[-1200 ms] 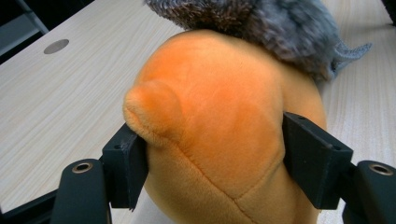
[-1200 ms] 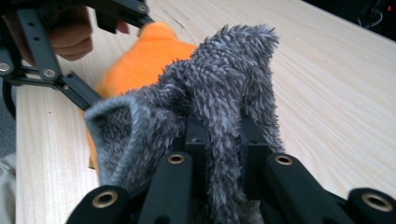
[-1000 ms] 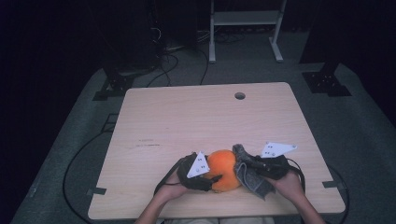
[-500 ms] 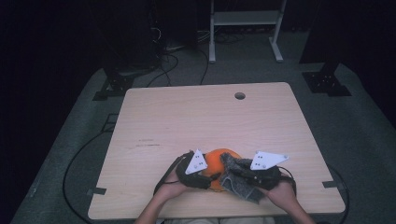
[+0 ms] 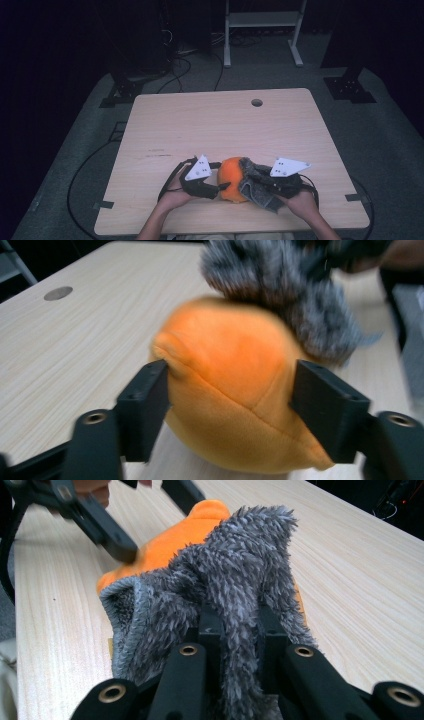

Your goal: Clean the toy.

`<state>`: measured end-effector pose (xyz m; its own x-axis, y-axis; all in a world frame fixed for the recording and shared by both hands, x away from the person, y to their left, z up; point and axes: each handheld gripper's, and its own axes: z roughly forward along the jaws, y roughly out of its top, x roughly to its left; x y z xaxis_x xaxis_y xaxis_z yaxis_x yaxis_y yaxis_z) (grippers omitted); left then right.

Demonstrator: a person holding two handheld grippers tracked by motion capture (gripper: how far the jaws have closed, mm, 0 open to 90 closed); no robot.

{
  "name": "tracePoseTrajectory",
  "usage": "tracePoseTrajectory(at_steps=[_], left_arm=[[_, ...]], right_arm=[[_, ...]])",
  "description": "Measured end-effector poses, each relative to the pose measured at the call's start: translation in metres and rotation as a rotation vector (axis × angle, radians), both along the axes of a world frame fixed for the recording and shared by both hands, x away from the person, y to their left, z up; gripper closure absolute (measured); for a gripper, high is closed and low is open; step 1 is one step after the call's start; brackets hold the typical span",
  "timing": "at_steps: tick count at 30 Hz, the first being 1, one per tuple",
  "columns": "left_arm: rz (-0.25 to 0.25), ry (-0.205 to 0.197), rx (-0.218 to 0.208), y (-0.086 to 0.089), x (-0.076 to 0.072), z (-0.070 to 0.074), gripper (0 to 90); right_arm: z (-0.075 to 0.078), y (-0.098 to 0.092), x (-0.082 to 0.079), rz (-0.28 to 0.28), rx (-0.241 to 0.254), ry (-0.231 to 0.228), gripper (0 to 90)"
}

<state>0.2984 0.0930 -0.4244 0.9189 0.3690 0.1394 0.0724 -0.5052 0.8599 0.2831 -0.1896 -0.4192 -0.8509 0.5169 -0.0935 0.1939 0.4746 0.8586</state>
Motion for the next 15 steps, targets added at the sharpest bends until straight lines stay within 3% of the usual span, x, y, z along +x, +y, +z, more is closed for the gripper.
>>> tracePoseTrajectory(at_steps=[4,10,12,15], left_arm=[[0.016,-0.007,-0.005,-0.002,0.0,-0.002,41.1],[-0.02,0.02,-0.029,0.001,0.0,0.0,41.2],[0.0,0.02,-0.024,0.001,0.001,-0.001,42.5],[0.051,0.011,-0.016,-0.002,0.003,-0.006,44.9]], right_arm=[[-0.002,-0.003,0.005,-0.023,0.001,0.0,77.4],[-0.008,-0.017,0.017,-0.103,-0.009,0.036,77.3],[-0.009,-0.019,0.017,-0.114,-0.007,0.037,77.3],[0.0,-0.014,0.003,-0.087,-0.009,-0.032,77.4]])
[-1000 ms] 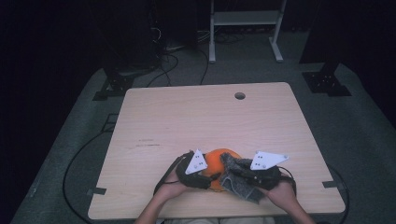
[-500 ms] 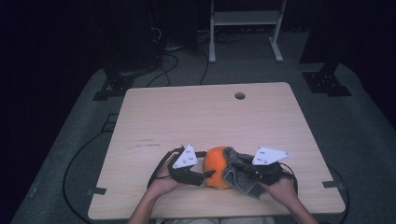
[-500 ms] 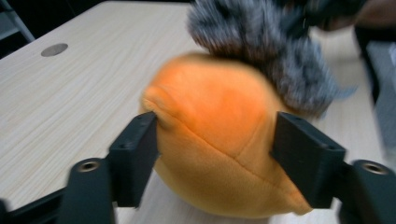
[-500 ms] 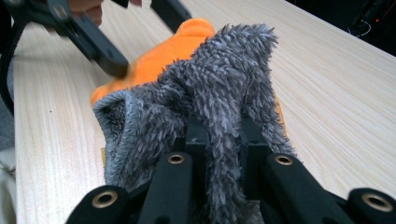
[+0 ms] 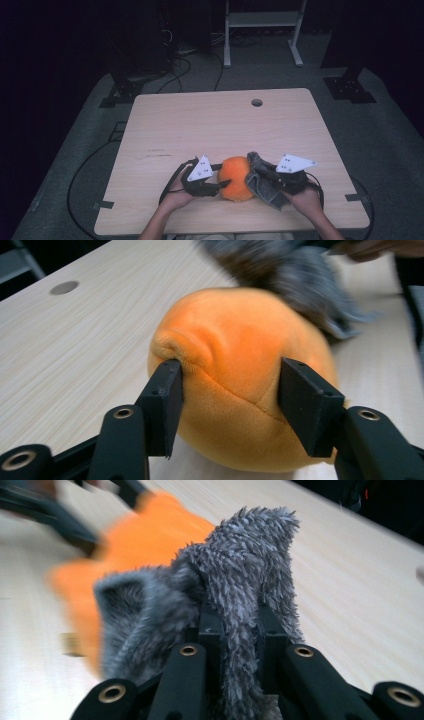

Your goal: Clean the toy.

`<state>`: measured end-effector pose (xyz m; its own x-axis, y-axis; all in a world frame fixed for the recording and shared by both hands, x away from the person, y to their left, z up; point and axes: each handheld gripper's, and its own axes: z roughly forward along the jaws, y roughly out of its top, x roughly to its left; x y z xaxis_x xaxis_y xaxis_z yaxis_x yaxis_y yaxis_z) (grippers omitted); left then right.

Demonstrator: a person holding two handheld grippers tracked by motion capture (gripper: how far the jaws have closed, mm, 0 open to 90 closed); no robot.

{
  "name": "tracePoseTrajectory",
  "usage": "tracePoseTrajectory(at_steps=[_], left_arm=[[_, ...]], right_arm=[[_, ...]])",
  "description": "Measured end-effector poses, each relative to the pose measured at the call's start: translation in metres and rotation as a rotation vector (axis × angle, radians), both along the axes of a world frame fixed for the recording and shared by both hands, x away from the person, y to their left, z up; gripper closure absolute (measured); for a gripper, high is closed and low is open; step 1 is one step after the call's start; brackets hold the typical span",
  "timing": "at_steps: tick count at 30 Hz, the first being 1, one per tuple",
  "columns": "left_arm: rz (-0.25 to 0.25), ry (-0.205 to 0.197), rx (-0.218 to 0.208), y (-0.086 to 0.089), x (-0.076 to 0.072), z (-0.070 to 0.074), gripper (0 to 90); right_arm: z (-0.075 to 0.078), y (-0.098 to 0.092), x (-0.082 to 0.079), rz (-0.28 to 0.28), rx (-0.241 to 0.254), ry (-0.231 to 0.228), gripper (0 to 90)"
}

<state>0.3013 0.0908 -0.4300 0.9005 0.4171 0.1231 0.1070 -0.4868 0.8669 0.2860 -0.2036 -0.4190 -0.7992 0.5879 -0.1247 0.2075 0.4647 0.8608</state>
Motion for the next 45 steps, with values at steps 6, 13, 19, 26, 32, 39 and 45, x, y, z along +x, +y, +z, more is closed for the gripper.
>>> tracePoseTrajectory(at_steps=[6,13,19,26,32,39,45], left_arm=[[0.039,0.024,-0.025,-0.002,0.002,0.0,41.3],[-0.005,0.052,-0.086,0.0,0.005,0.001,46.8],[0.053,0.039,-0.089,-0.008,0.006,-0.001,50.4],[0.083,0.044,-0.086,-0.008,0.008,-0.003,49.7],[0.087,0.051,-0.092,-0.007,0.01,-0.005,49.0],[0.091,0.048,-0.079,-0.007,0.009,-0.007,49.2],[0.081,0.055,-0.08,-0.005,0.009,-0.008,49.2]], right_arm=[[-0.002,0.026,-0.021,0.078,-0.057,-0.051,77.3],[-0.005,0.009,-0.001,0.009,-0.028,-0.02,77.3],[0.006,0.008,-0.021,0.017,-0.01,-0.084,77.3],[-0.005,0.034,-0.032,0.099,-0.07,-0.087,77.4],[-0.01,0.003,-0.016,-0.016,-0.094,-0.034,77.4],[-0.004,0.034,-0.029,0.122,-0.069,-0.077,77.3],[-0.007,0.001,-0.009,0.004,-0.058,-0.004,77.3]])
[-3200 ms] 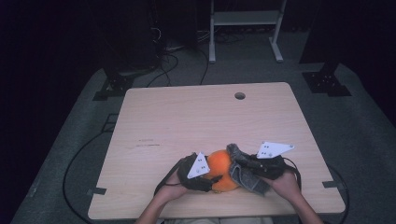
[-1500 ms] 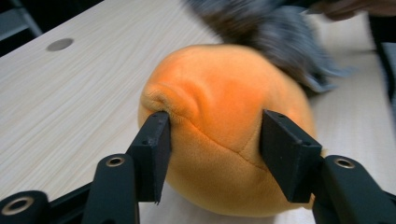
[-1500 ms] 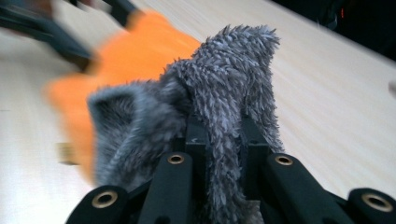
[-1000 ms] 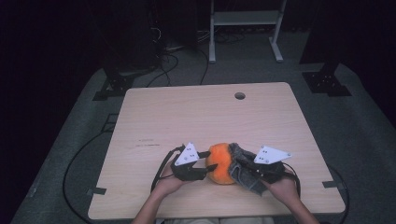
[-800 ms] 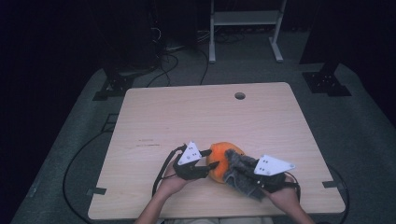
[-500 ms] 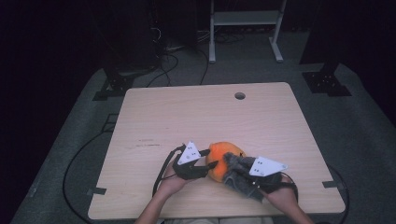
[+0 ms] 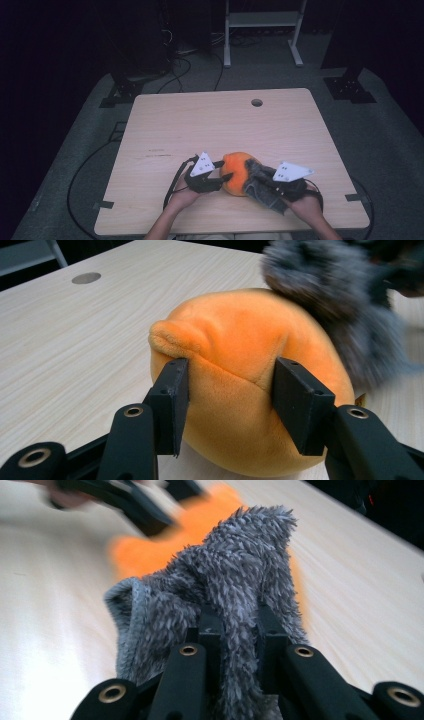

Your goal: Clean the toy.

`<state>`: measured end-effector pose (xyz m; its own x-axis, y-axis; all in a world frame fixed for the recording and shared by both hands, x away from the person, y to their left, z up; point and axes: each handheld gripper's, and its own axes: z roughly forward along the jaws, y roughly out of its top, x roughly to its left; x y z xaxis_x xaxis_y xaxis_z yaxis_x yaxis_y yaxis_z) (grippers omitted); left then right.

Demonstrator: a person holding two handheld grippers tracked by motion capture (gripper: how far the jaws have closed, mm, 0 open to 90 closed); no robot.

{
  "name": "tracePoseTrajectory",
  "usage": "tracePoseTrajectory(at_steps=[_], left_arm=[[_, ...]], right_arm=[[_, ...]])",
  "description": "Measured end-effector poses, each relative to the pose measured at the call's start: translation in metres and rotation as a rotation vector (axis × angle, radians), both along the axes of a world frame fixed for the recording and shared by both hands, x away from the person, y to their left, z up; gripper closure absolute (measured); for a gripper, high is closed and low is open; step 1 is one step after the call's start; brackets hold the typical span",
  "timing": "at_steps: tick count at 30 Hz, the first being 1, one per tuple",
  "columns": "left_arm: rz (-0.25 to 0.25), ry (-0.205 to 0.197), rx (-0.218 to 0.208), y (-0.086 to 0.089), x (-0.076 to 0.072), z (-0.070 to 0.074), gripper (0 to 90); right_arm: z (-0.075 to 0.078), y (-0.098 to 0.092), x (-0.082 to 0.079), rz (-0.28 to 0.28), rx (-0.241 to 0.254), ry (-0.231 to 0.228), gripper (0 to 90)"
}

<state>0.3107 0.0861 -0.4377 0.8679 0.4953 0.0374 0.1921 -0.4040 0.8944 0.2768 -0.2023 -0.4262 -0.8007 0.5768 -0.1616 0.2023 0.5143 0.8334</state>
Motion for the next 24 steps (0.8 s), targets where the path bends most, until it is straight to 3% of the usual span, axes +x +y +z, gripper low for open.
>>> tracePoseTrajectory(at_steps=[4,5,8,9,11,13,16,18,21,24], left_arm=[[-0.011,0.008,-0.011,0.001,0.001,0.0,46.4],[0.002,0.045,-0.029,0.002,0.003,0.001,42.0],[0.006,0.074,-0.052,0.002,0.005,0.001,37.9],[-0.009,0.06,-0.05,-0.001,0.003,0.001,38.8],[-0.024,0.044,-0.04,-0.003,0.002,0.001,40.3],[-0.04,0.008,0.006,-0.007,-0.003,0.003,41.8],[-0.053,0.045,-0.011,-0.006,-0.003,0.007,36.6],[-0.05,0.06,-0.022,-0.009,-0.004,0.008,32.3],[-0.059,-0.006,0.021,-0.015,-0.01,0.007,38.4],[-0.115,-0.077,0.079,-0.022,-0.019,0.007,40.7]], right_arm=[[-0.007,-0.013,0.012,-0.039,-0.01,0.053,77.3],[-0.007,-0.013,0.012,-0.038,-0.006,0.056,77.3],[-0.003,-0.011,0.009,-0.029,0.003,0.046,77.2],[0.007,-0.006,0.005,0.025,0.05,0.033,77.2],[0.013,-0.002,0.003,0.051,0.056,0.016,77.3],[0.021,0.008,0.003,0.073,0.044,-0.004,77.2],[0.011,0.009,0.01,0.08,0.037,0.048,77.3],[0.01,0.011,0.005,0.094,0.019,0.037,77.3],[0.019,0.011,0.0,0.108,0.005,0.02,77.4],[0.031,0.016,-0.004,0.146,0.022,-0.006,77.3]])
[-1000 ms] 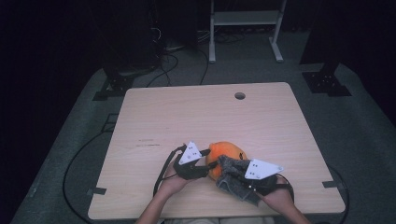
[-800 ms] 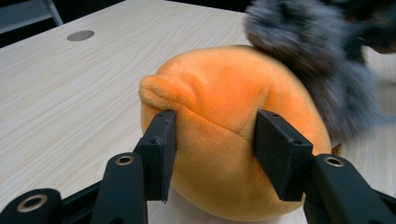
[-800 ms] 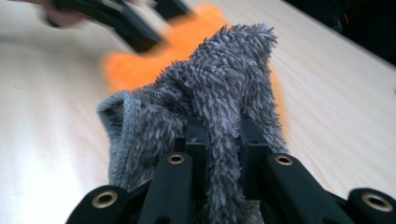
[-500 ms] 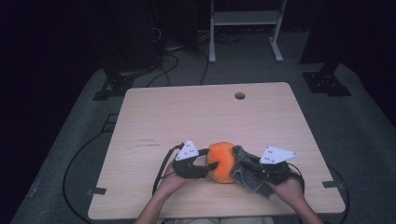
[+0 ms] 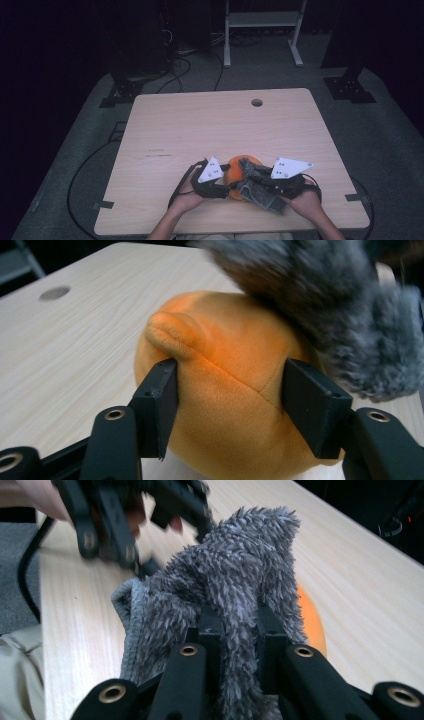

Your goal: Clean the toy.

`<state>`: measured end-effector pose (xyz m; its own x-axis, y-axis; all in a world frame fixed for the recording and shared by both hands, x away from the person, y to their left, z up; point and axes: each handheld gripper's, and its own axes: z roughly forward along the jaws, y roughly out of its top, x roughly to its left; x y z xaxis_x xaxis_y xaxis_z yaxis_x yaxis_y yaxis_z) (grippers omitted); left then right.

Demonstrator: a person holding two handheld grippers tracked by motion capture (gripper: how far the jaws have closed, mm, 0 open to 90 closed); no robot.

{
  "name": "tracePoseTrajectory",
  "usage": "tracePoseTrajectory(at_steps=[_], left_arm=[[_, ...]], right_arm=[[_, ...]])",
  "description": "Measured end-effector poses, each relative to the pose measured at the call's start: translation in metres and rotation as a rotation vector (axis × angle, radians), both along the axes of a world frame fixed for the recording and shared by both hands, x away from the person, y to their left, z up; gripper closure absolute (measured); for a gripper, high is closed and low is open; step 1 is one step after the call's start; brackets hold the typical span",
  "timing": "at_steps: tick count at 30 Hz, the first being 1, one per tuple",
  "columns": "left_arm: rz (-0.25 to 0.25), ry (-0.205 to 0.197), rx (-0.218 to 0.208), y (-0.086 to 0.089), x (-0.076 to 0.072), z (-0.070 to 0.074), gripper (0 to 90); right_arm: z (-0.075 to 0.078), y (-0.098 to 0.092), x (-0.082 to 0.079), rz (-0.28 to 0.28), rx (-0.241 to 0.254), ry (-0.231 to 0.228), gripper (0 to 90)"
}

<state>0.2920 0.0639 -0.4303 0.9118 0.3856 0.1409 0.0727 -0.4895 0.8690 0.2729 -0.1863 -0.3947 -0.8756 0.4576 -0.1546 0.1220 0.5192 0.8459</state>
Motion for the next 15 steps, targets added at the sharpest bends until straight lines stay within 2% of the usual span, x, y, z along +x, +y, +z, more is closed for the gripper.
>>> tracePoseTrajectory(at_steps=[1,2,4,6,7,8,9,12,14,15], left_arm=[[-0.008,-0.017,0.021,-0.001,-0.002,0.0,40.9],[-0.009,-0.018,0.024,-0.001,-0.003,0.0,40.8],[-0.008,-0.003,0.014,0.002,-0.001,0.0,40.5],[0.012,0.034,-0.027,0.003,0.003,0.002,36.7],[0.036,0.067,-0.055,0.002,0.004,0.002,31.8],[0.065,0.101,-0.066,-0.001,0.006,0.003,25.3],[0.077,0.124,-0.067,-0.004,0.007,0.002,23.5],[0.073,0.082,-0.05,-0.008,0.004,0.002,29.7],[0.045,0.041,-0.02,-0.009,0.0,0.002,33.5],[0.045,0.041,-0.02,-0.009,0.0,0.002,34.8]], right_arm=[[0.002,0.003,0.0,0.009,-0.016,-0.01,77.3],[0.002,0.004,0.002,0.015,-0.033,-0.01,77.3],[-0.003,0.0,0.007,0.013,-0.036,0.015,77.4],[-0.01,-0.008,0.013,-0.008,-0.03,0.049,77.3],[-0.014,-0.013,0.016,-0.013,-0.014,0.074,77.4],[-0.017,-0.017,0.017,-0.017,0.002,0.08,77.4],[-0.017,-0.02,0.016,-0.018,0.008,0.083,77.4],[-0.013,-0.021,0.012,-0.019,-0.009,0.072,77.4],[-0.007,-0.02,0.01,-0.022,-0.011,0.054,77.4],[-0.002,-0.018,0.008,-0.009,-0.006,0.044,77.4]])
